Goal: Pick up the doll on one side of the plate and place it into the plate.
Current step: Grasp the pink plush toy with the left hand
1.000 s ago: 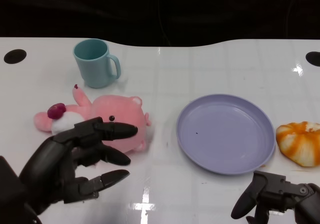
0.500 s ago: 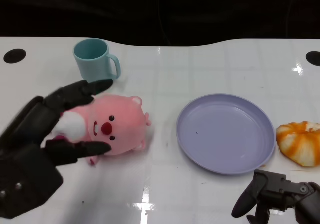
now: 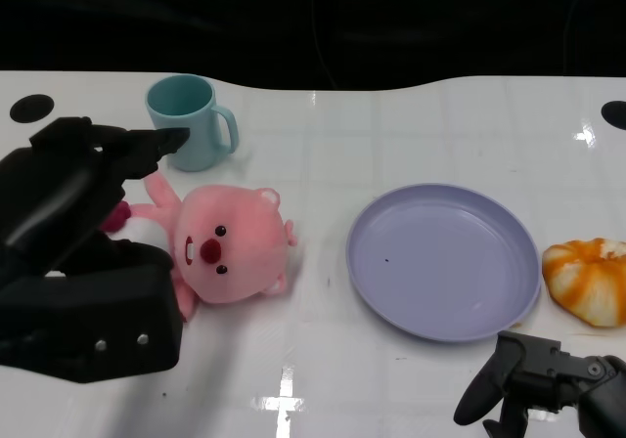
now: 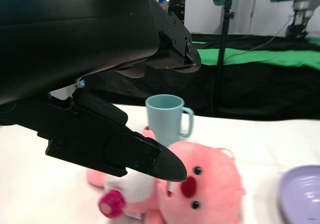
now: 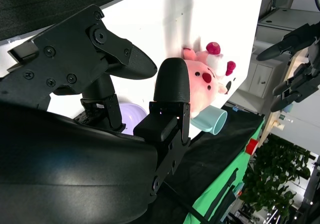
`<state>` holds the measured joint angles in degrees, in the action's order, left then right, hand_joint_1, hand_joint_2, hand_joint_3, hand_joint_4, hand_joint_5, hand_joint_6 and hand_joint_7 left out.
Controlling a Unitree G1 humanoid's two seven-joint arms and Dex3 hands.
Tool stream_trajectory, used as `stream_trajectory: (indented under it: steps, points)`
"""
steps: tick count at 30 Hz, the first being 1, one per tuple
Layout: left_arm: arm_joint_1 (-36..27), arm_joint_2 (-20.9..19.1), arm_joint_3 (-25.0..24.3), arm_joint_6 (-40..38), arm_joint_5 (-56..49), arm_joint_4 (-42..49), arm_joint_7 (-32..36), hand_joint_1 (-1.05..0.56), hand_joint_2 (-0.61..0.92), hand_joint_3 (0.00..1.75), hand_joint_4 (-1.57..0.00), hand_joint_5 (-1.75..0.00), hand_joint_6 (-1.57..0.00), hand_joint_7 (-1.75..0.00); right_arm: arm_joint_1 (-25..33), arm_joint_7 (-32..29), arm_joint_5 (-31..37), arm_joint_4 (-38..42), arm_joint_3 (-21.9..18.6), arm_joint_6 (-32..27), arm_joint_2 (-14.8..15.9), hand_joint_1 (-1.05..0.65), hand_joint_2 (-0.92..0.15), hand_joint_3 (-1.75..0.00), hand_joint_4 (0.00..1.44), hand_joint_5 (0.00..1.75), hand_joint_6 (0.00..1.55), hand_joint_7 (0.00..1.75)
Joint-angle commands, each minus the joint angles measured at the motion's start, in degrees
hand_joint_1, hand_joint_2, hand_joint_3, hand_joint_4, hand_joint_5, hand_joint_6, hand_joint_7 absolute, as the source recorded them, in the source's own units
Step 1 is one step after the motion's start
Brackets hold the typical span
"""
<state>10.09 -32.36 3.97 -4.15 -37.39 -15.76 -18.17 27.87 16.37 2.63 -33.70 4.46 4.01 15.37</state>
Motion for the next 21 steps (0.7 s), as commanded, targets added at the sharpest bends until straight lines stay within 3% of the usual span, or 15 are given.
stream_trajectory:
  steps: [1,10,21]
  points:
    - [2.8,-2.2,2.2,-0.8,-3.2,2.8,-2.1,-0.68,0.91,0.00,0.00,-0.46,-0.28,0.00,0.1,-0.1,-0.4,-0.3,-0.6,-0.3,0.3,-0.12,-0.54,-1.08,0.67,1.66,0.61,1.28]
    - [10.1,-2.9,9.2,-1.6,-10.5,11.9,-5.0,-0.73,0.92,0.01,0.00,-0.40,-0.25,0.00,0.1,-0.1,-0.4,-0.4,-0.6,-0.2,0.3,-0.14,-0.54,-1.08,0.68,1.66,0.62,1.28]
    - [18.4,0.3,15.8,1.6,-11.9,30.7,-0.4,-0.74,0.91,0.00,-0.02,-0.41,-0.27,-0.01,0.8,-0.2,0.0,-1.2,-0.3,-0.2,0.2,-0.13,-0.54,-1.08,0.67,1.66,0.62,1.28]
